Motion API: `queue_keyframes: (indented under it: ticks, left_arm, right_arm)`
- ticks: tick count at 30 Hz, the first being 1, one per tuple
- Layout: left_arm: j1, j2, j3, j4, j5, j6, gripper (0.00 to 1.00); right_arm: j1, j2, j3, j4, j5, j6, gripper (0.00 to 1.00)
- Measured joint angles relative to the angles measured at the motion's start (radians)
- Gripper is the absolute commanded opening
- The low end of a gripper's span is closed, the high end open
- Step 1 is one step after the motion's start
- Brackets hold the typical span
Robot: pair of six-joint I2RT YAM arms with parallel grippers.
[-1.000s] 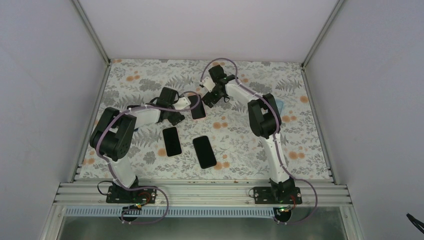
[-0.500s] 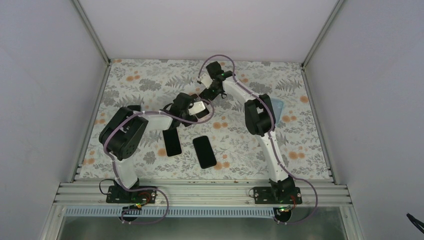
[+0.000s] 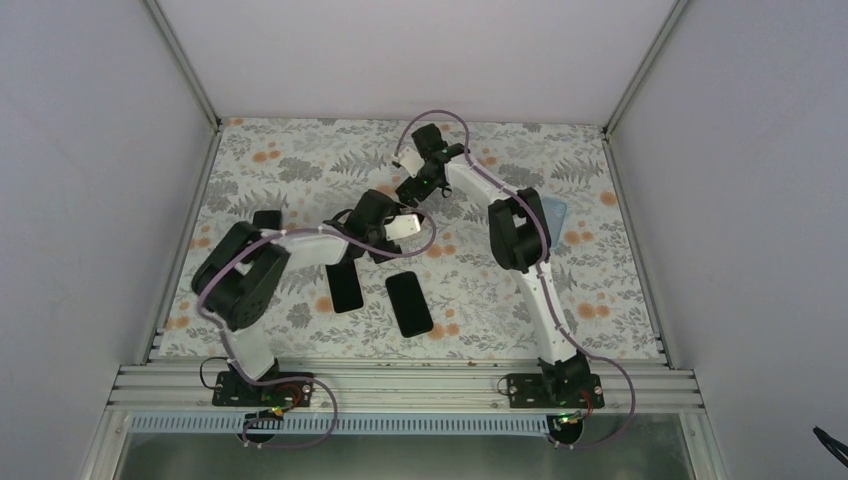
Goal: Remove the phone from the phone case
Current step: Adjust the phone at the center of the board, then pick up the phone at the center of the board.
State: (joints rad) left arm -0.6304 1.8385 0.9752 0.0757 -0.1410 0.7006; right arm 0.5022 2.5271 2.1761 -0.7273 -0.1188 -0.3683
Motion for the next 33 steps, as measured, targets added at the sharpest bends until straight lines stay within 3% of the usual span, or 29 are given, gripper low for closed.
queue_keyframes:
  ticks: [7,11,19,29,33]
  left_arm:
    - [0.023,-0.343,-0.036,-0.305,0.178,0.067,1.00]
    - [0.113,-0.480,-0.008,-0.422,0.250,0.092,1.00]
    - [0.373,-0.449,0.061,-0.489,0.295,0.067,1.00]
    - [0.431,-0.375,0.061,-0.462,0.284,-0.011,1.00]
    - [0.453,-0.364,0.061,-0.451,0.280,-0.032,1.00]
  right_arm:
    - [-0.054,-0.065,-0.096,-0.060,-0.094,-0.073,1.00]
    - [-0.073,-0.109,-0.150,-0.115,-0.150,-0.119,1.00]
    - [-0.017,-0.146,-0.191,-0.171,-0.192,-0.106,1.00]
    - [0.076,-0.146,-0.127,-0.211,-0.166,0.053,1.00]
    - [0.099,-0.146,-0.183,-0.197,-0.125,0.115,1.00]
